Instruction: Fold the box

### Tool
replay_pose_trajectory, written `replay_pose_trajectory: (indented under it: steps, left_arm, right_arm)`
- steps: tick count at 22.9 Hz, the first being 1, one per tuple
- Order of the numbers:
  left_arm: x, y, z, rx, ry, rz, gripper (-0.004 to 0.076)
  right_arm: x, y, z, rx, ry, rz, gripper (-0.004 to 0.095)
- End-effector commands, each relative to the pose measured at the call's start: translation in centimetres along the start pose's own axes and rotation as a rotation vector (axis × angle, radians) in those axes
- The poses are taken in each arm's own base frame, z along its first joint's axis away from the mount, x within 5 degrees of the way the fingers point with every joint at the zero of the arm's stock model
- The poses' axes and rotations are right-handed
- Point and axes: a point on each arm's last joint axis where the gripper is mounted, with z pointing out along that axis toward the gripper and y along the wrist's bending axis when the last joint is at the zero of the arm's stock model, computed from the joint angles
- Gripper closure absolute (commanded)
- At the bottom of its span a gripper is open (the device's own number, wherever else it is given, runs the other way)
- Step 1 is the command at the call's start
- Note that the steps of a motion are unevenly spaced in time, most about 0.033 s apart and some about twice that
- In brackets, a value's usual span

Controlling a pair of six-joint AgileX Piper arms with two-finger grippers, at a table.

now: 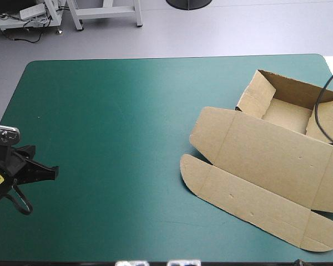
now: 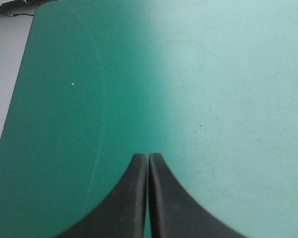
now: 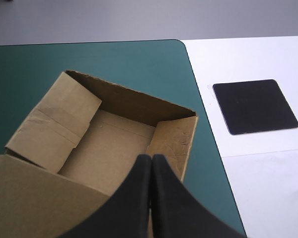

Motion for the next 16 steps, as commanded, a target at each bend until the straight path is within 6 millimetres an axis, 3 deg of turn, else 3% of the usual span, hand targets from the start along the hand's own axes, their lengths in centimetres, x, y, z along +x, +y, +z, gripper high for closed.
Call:
replay_pose_trajectory:
  steps: [1,5,8,16]
  left_arm:
    - [-0.8,-0.1,-2.7,0.024,-0.166,-0.036,0.0729]
    - [0.2,-0.1,-5.4,0.026,-0.253,-0.047,0.0729]
    - [2.4,-0.6,-6.0,0.063,-0.254,-0.063,0.0729]
    - [7.2,-1.4,-5.4,0.107,-0.260,-0.076,0.0729]
  right_arm:
    - [1.7,1.3,-4.7,0.019,-0.152,-0.017,0.0932]
    - [7.5,3.1,-8.4,0.046,-0.245,-0.015,0.0932]
    - [12.9,4.2,-8.9,0.054,-0.268,0.003,0.0932]
    - [20.9,6.0,-9.0,0.042,-0.326,0.026,0.0932]
